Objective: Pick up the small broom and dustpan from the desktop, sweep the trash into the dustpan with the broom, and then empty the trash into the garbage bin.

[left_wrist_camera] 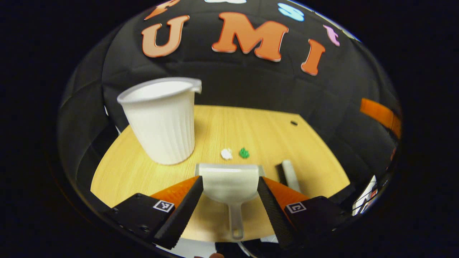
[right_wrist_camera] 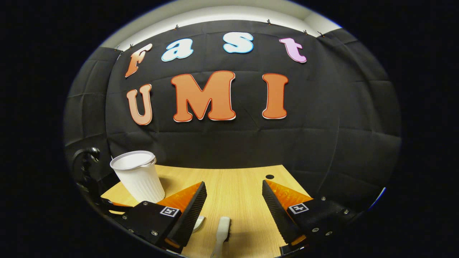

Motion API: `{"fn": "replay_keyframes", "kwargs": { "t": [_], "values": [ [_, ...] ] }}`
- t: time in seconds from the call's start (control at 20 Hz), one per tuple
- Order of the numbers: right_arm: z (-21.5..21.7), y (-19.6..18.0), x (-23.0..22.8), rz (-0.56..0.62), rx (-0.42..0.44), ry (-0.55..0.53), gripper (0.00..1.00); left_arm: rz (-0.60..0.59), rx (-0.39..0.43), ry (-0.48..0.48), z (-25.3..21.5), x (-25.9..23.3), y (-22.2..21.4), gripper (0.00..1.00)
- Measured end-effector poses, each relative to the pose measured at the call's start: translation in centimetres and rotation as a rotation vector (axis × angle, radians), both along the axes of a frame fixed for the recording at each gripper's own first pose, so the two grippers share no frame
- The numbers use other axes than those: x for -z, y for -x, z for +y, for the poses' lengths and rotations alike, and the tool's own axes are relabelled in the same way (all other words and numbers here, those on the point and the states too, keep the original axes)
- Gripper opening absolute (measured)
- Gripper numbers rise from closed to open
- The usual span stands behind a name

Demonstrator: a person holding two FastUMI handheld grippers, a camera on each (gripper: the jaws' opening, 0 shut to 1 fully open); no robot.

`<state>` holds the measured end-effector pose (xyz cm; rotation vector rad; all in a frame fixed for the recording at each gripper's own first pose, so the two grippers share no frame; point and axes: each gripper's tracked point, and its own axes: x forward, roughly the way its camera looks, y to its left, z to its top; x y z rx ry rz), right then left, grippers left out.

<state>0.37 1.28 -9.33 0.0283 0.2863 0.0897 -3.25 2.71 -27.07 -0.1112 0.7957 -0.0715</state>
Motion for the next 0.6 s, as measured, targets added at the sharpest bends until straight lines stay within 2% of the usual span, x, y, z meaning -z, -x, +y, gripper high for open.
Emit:
{"fn": "replay_keyframes", "kwargs": {
  "t": [0.2,0.6],
  "values": [
    [-2.9,0.3,1.6,0.040,0.030,-0.006,0.94,0.166,0.040,-0.017,-1.3,5.3,0.1,0.98],
    [-7.4,0.1,3.3,0.080,0.072,-0.019,0.94,0.434,0.069,-0.039,-1.2,6.7,1.2,0.99]
  ]
}}
